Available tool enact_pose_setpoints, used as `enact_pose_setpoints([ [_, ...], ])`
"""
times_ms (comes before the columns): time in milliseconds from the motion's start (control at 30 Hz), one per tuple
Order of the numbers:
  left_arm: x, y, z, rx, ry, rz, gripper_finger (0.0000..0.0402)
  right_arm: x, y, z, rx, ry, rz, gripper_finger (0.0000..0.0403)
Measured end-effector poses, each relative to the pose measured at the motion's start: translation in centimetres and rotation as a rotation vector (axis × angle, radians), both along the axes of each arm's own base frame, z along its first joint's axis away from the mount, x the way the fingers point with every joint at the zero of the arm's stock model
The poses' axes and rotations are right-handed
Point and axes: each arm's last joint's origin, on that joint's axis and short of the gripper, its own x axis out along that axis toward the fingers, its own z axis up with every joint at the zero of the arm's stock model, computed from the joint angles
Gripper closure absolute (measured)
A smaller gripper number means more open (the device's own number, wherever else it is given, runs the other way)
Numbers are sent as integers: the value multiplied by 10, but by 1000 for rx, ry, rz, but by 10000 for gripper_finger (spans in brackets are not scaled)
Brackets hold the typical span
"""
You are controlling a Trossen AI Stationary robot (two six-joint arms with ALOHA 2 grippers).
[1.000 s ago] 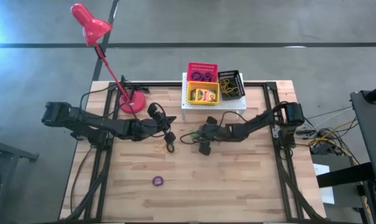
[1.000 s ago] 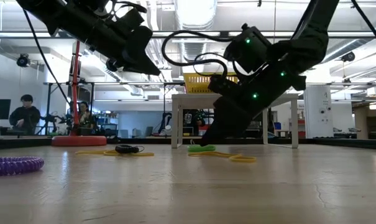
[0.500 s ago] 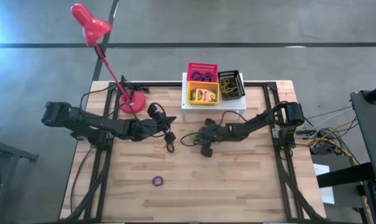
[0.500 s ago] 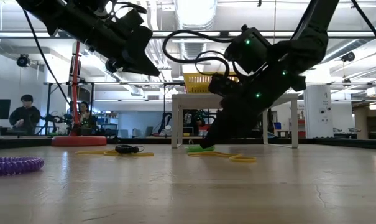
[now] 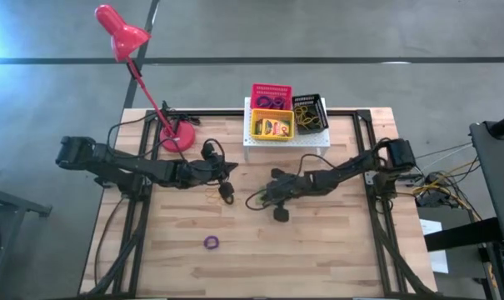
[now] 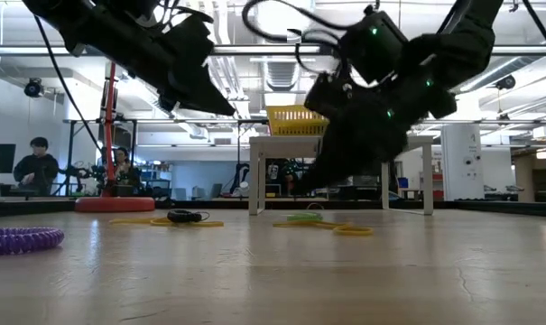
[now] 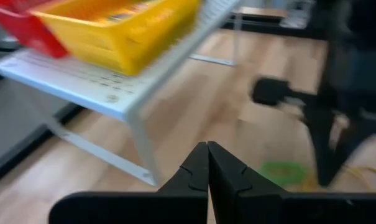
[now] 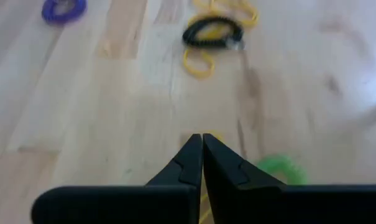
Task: Pick & Place Office Desk Supplies
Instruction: Put the green spring keychain into the red bin on the shelf
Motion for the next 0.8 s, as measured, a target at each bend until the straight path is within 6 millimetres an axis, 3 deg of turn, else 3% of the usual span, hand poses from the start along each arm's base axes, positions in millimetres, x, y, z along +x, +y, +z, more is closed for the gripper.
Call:
enact_pose_setpoints([
  [167,-4,-3,-11,-55,14,-109,400,-1,-1,14,10,-39,-9,394],
  [400,-15,-3,-27,-63,-53,-124,400,-10,-13,22,76,27,-206,381],
  [567,-18,-1,-31,-61,-76,-117,400,-12,-14,16,122,68,-240,315],
  [800,-19,1,-33,-61,-73,-110,400,-11,-19,1,29,97,-348,214],
])
